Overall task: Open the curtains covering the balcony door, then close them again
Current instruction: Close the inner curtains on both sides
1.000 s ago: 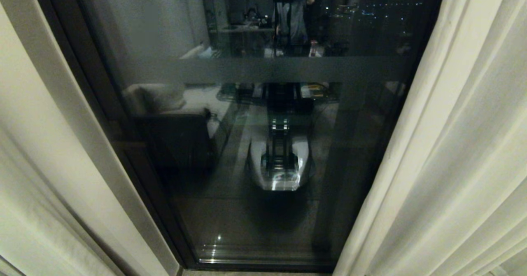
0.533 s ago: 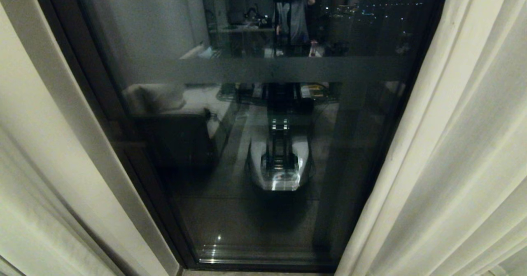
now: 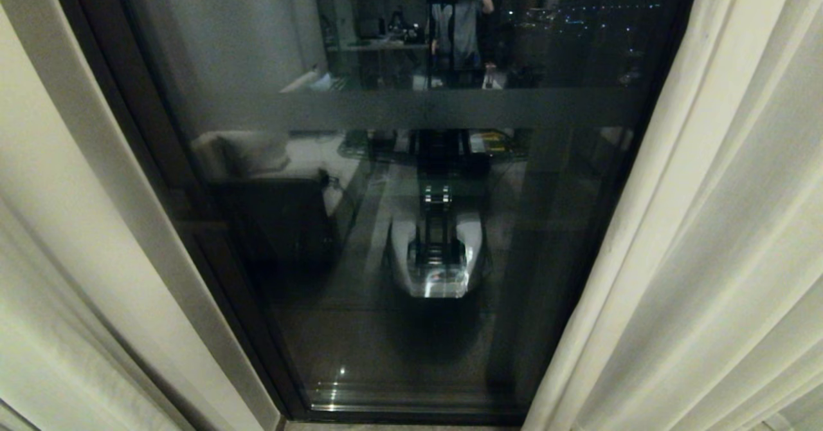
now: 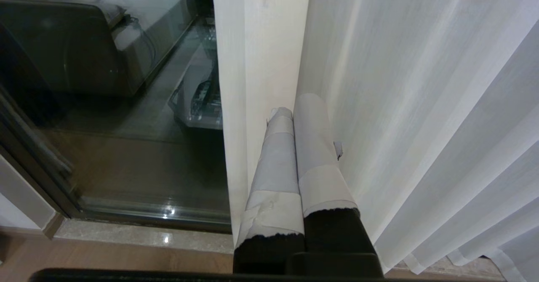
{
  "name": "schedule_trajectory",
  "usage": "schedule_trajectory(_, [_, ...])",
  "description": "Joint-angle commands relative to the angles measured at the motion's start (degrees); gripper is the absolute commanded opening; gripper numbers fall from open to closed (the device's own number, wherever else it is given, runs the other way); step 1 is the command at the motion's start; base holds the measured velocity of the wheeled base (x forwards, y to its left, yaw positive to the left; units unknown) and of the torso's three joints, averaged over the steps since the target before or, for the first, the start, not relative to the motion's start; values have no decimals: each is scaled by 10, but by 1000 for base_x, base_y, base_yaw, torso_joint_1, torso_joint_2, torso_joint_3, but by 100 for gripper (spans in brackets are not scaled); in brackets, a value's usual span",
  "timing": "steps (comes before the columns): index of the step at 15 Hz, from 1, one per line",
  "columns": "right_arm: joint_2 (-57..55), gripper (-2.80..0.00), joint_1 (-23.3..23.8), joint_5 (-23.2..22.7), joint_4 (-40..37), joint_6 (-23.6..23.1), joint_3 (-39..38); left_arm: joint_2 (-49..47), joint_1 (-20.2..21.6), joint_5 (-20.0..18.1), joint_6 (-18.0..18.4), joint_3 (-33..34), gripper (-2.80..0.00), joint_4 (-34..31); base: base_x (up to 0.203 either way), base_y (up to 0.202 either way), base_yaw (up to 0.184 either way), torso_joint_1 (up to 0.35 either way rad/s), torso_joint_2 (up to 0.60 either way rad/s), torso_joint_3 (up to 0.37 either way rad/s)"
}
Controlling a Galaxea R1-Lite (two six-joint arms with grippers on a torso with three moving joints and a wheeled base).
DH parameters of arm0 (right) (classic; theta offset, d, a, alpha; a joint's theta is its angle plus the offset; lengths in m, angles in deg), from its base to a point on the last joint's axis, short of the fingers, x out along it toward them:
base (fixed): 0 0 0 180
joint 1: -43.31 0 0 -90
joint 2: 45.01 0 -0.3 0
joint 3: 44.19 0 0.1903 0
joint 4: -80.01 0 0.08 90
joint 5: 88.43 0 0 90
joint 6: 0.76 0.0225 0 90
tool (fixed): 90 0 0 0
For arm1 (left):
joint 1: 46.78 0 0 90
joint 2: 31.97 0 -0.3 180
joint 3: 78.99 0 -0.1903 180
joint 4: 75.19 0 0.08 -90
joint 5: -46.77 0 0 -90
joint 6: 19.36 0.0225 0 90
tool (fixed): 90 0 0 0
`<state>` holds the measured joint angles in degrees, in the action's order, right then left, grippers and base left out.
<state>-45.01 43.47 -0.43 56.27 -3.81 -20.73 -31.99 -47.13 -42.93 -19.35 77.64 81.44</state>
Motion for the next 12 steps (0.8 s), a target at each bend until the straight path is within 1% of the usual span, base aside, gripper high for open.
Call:
schedule_trajectory(1, [0, -280, 0, 0, 0, 0, 0, 0, 0, 0, 0, 0, -280, 0, 0, 0, 0, 0, 0, 0])
schedule_trajectory(8, [0, -280, 0, 0, 0, 0, 0, 0, 0, 0, 0, 0, -280, 0, 0, 0, 0, 0, 0, 0])
schedule_trajectory(10, [0, -280, 0, 0, 0, 0, 0, 0, 0, 0, 0, 0, -280, 0, -7, 70, 7, 2, 3, 4])
schedule_trajectory(12, [0, -280, 0, 0, 0, 0, 0, 0, 0, 0, 0, 0, -280, 0, -1, 161, 2, 3, 6, 4])
